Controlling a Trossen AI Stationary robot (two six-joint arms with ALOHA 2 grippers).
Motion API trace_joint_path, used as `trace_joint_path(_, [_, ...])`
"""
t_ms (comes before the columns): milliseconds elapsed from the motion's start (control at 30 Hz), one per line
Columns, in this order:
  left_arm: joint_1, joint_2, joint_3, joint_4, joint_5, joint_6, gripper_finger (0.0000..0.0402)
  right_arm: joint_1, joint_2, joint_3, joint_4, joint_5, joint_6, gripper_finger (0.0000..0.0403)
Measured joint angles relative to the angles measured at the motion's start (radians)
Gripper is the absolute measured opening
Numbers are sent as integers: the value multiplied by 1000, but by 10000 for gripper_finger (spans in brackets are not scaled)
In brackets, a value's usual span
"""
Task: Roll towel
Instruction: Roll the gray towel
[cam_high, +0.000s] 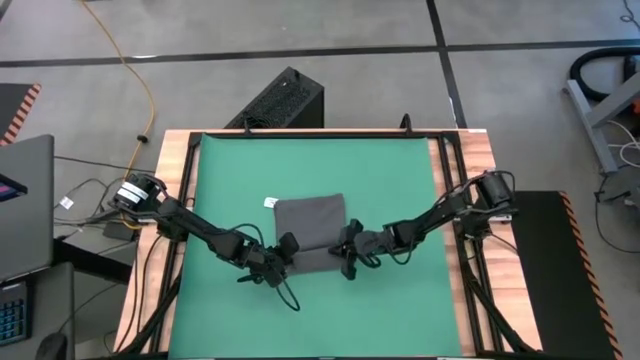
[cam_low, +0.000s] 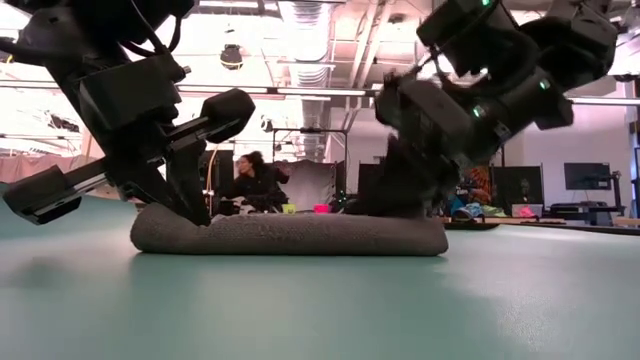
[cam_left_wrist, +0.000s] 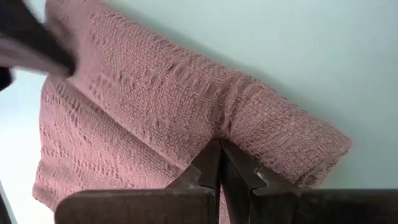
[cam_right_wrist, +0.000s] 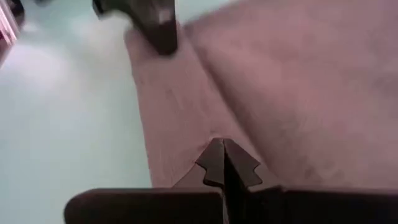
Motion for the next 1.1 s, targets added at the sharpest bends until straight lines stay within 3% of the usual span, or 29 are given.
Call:
trace_joint_path(133, [0,1,0,1,-64,15,0,14,56,1,-2,3,53,15])
trace_joint_path(267, [-5,-4,-2,4,-211,44,0,18,103,3,13,29,119,15])
trace_joint_path(400, [-15,-15,-3,1,-233,43,0,19,105,3,-1,47,157,15])
trace_joint_path(533, [-29,-54,-3,5,-284,-8,0,16,104,3,-9,46,159,15])
trace_joint_path(633, [-29,-129,-3,5,-348,-158,0,20,105,3,-24,46,158,15])
trace_joint_path(700, [-7,-192,-3,-13,-280,-352,0,25,105,3,-29,46,158,15])
trace_joint_path(767, [34,-249,-27,23,-93,-569,0,27,105,2,-30,46,158,15])
trace_joint_path(833, [75,-291,-85,136,60,-713,0,30,106,2,-30,48,158,15])
trace_joint_path(900, [100,-320,-160,299,151,-783,0,30,106,2,-30,48,158,15])
trace_joint_path(967, [105,-330,-228,417,139,-869,0,30,106,1,-30,48,158,15])
trace_joint_path(1100, [82,-315,-329,427,-8,-981,0,30,107,0,-25,47,158,15])
